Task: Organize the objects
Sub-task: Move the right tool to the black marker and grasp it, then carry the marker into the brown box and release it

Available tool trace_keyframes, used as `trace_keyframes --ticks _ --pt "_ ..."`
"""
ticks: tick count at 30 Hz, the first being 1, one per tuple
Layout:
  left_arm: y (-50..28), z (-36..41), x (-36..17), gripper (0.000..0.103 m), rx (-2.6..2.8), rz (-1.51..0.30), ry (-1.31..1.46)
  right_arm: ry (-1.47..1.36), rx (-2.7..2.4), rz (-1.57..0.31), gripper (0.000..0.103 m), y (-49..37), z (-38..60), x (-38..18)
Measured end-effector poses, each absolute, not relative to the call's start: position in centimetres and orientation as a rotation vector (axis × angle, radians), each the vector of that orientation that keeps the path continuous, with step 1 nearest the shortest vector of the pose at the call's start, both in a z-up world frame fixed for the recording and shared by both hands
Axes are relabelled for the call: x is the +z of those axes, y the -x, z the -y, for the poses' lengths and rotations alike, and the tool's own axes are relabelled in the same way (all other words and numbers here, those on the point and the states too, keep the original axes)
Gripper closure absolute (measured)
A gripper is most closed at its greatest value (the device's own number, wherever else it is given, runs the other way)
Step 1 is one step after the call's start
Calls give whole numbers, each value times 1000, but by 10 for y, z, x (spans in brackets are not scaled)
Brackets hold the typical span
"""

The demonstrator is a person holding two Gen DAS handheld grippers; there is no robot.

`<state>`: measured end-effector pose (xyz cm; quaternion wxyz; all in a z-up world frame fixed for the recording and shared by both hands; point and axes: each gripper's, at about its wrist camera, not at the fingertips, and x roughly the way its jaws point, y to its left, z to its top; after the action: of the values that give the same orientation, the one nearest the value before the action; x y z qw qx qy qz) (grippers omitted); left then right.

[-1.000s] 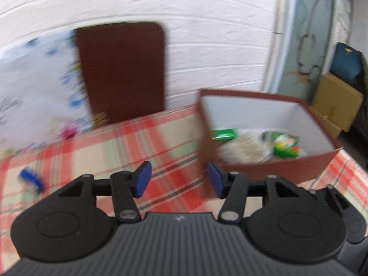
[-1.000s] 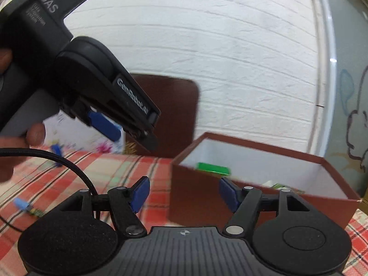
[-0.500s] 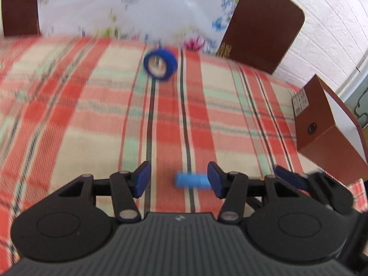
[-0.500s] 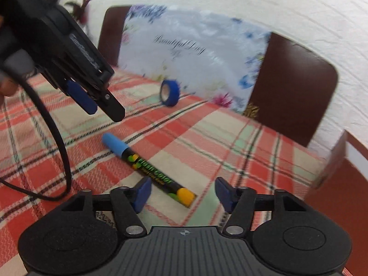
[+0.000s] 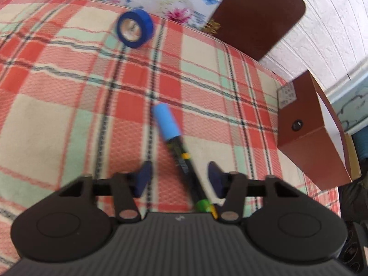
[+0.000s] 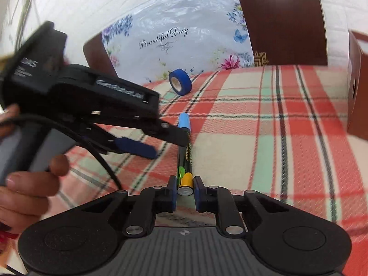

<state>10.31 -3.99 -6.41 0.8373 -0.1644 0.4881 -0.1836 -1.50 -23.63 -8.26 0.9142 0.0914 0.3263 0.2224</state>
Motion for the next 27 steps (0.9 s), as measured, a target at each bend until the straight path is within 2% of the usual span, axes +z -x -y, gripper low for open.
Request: trace_keyframes --ticks 1,7,17,21,27 --pt "-105 44 -65 78 -399 -1049 349 -212 469 -671 88 17 238 -82" --pt "-109 74 -35 82 -488 -988 315 -228 413 -602 88 21 254 -68" --pt "-115 231 54 82 -748 -811 88 -138 95 -310 88 40 342 -9" --pt "-116 293 56 82 -823 -795 34 -185 -15 -276 88 39 395 -4" --pt "-126 353 33 81 -830 -817 -38 -166 -135 -273 87 27 444 -14"
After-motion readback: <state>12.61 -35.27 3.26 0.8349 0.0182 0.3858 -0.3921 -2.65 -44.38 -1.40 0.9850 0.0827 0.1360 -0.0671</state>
